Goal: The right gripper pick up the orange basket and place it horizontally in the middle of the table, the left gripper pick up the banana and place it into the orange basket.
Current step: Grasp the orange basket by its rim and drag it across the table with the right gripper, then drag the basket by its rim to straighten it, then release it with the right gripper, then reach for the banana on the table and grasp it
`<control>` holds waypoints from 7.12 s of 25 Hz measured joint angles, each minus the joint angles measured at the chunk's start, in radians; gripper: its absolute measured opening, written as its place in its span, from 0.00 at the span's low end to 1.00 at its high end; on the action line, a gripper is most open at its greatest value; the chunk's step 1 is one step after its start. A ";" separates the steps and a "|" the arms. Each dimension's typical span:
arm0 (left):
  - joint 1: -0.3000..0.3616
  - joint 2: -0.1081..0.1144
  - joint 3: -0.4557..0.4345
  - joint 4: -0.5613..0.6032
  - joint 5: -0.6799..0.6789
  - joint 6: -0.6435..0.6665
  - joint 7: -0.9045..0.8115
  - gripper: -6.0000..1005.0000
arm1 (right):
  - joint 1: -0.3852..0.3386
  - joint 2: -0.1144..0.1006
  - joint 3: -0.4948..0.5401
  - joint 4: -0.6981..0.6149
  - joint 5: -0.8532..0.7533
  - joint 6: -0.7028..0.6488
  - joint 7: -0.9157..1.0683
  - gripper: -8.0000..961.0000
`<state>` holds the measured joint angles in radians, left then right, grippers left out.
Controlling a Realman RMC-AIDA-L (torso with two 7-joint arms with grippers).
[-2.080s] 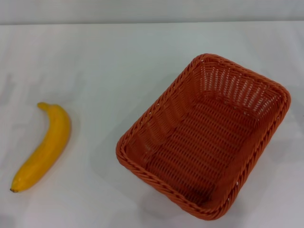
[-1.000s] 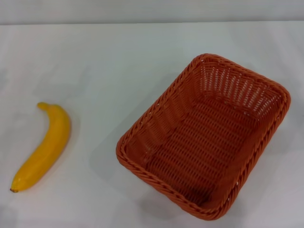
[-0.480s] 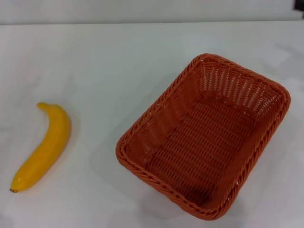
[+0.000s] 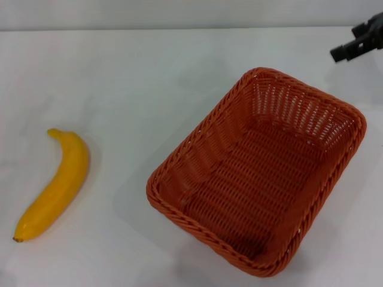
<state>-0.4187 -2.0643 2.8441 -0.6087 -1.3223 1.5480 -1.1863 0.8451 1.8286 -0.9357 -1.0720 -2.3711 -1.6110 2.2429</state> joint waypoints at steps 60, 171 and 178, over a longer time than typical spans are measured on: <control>0.067 0.006 -0.001 0.101 0.031 0.010 0.136 0.71 | 0.480 0.175 -0.039 0.541 -0.517 0.112 0.146 0.28; 0.106 0.049 0.000 0.107 -0.060 0.042 0.160 0.70 | -0.141 0.146 0.331 -0.024 0.200 -0.146 0.256 0.55; 0.087 0.078 0.001 0.051 0.079 0.125 -0.097 0.70 | -0.347 0.148 0.410 -0.018 0.518 0.002 -0.273 0.55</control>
<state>-0.3318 -1.9858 2.8453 -0.5578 -1.2433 1.6731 -1.2830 0.4978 1.9765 -0.5253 -1.0899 -1.8530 -1.6092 1.9698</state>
